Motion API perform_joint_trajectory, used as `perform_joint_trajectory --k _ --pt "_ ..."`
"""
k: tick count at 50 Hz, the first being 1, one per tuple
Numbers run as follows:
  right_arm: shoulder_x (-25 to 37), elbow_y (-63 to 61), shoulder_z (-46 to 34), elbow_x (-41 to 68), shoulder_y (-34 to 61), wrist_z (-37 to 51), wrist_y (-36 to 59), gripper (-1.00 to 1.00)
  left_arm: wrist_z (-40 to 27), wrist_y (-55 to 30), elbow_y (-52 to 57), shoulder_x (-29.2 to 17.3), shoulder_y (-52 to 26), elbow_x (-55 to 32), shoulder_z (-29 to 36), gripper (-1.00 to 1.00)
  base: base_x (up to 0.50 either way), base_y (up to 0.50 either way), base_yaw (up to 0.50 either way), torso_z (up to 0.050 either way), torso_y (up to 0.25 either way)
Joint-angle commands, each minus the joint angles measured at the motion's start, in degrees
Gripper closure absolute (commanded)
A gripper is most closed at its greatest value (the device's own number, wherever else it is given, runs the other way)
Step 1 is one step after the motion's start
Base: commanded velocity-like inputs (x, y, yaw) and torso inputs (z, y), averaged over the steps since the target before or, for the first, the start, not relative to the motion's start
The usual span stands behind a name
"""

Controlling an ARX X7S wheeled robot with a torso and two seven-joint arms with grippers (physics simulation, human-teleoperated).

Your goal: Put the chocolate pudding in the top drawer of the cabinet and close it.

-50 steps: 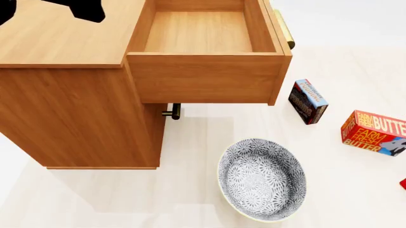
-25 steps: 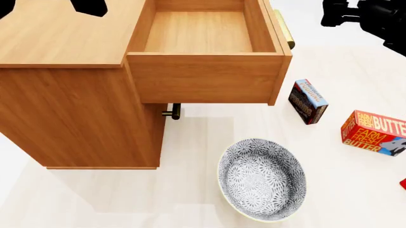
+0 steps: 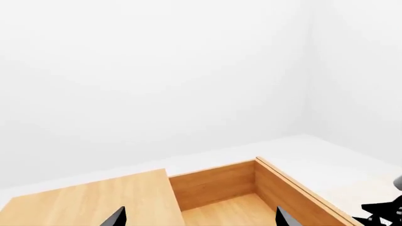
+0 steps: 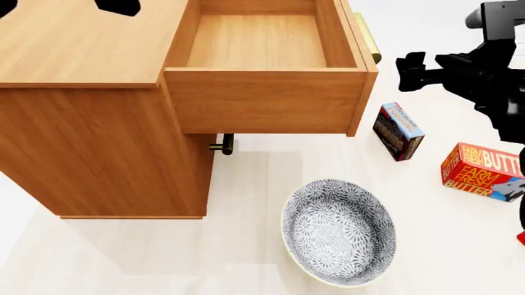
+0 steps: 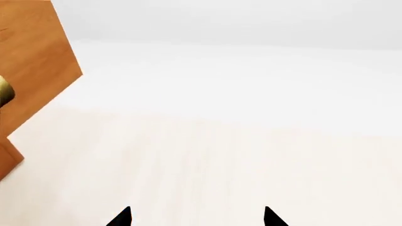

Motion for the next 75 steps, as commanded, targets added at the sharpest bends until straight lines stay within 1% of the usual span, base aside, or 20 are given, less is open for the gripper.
perform_joint_trajectory --k 1,17,21,27,39,62,75 --pt "-0.1 0.0 -1.4 -3.9 -1.7 -2.4 -1.8 -1.0 -0.3 0.4 0.1 0.0 0.0 -0.2 0.5 -1.0 0.0 0.0 0.0 0.0 0.0" --pt "-0.9 0.1 -1.5 -6.3 -2.9 -4.8 0.6 -1.0 -0.6 0.7 0.0 0.0 -0.6 -0.3 1.4 -1.0 0.0 0.0 0.0 0.0 0.0" --pt "-1.1 0.1 -1.6 -6.7 -2.8 -5.2 3.2 -1.0 -0.6 0.6 -0.2 0.2 -1.2 -0.3 1.9 -1.0 0.0 0.0 0.0 0.0 0.0" --pt "-1.8 0.1 -1.8 -7.7 -3.6 -3.5 4.9 -1.0 -0.7 0.7 -0.2 0.3 -1.5 -0.5 2.2 -1.0 0.0 0.0 0.0 0.0 0.0" --pt "-2.8 0.1 -2.0 -8.5 -5.5 -0.3 4.7 -1.0 -0.9 1.0 -0.1 -0.1 -1.3 -0.8 2.5 -1.0 0.0 0.0 0.0 0.0 0.0" --pt "-2.3 0.1 -2.1 -10.4 -8.2 3.0 1.4 -1.0 1.6 1.5 -1.1 0.8 -0.6 2.3 3.5 -1.0 0.0 0.0 0.0 0.0 0.0" --pt "-2.0 0.1 -2.2 -12.1 -10.4 4.8 2.4 -1.0 2.8 1.7 -1.9 1.4 -0.5 4.1 4.6 -1.0 0.0 0.0 0.0 0.0 0.0"
